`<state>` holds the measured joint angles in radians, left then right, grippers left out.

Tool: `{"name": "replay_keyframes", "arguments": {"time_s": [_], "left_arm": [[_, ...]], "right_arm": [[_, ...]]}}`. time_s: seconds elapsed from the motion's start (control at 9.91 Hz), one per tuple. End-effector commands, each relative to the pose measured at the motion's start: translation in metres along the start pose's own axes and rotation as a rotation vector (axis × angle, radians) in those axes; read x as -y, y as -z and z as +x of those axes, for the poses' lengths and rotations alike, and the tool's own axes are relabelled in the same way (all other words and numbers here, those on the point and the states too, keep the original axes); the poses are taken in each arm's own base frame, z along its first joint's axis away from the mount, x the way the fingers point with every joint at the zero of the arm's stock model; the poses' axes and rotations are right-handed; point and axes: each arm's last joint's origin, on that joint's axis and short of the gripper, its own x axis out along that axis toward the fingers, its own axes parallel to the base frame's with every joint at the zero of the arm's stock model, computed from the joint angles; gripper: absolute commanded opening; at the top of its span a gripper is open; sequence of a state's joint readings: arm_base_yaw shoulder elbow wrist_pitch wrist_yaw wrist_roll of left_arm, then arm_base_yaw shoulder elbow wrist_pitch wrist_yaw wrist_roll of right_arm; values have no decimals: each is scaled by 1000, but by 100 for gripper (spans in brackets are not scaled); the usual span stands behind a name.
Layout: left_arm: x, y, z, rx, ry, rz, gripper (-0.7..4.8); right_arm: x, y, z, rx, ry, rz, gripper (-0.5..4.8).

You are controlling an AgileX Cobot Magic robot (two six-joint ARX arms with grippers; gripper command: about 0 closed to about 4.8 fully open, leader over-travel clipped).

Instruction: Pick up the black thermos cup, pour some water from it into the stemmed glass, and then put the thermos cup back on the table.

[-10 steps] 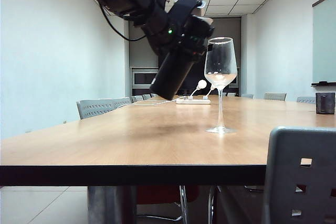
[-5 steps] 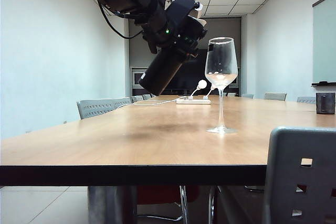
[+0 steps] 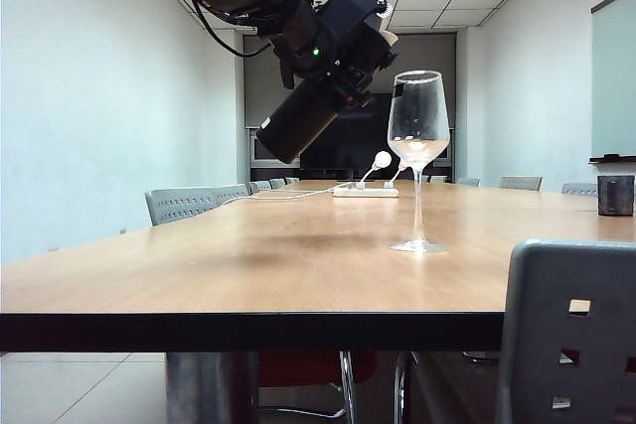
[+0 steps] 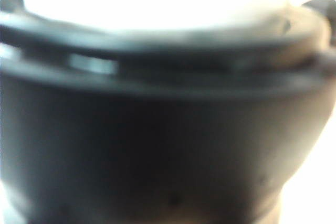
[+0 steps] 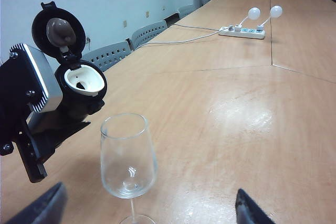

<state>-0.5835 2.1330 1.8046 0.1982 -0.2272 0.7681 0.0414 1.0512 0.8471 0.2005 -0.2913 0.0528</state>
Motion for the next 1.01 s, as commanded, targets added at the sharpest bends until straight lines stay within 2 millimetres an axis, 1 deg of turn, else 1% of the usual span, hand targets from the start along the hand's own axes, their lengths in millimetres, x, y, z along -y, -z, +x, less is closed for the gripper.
{"name": "replay_keyframes", "arguments": {"time_s": [0.1,0.2,1.01], "left_arm": [[-18,-17,-7,69,-104,69,184],[-18,-17,-7,70,-110,119,184],[-17,-17,-7,75,-106,103,184]], "right_arm": [[-1,-3,-1,16,-27,-2,413],[-1,-3,-1,16,-27,-1,413],[-1,-3,-1,16,-27,22,413]]}}
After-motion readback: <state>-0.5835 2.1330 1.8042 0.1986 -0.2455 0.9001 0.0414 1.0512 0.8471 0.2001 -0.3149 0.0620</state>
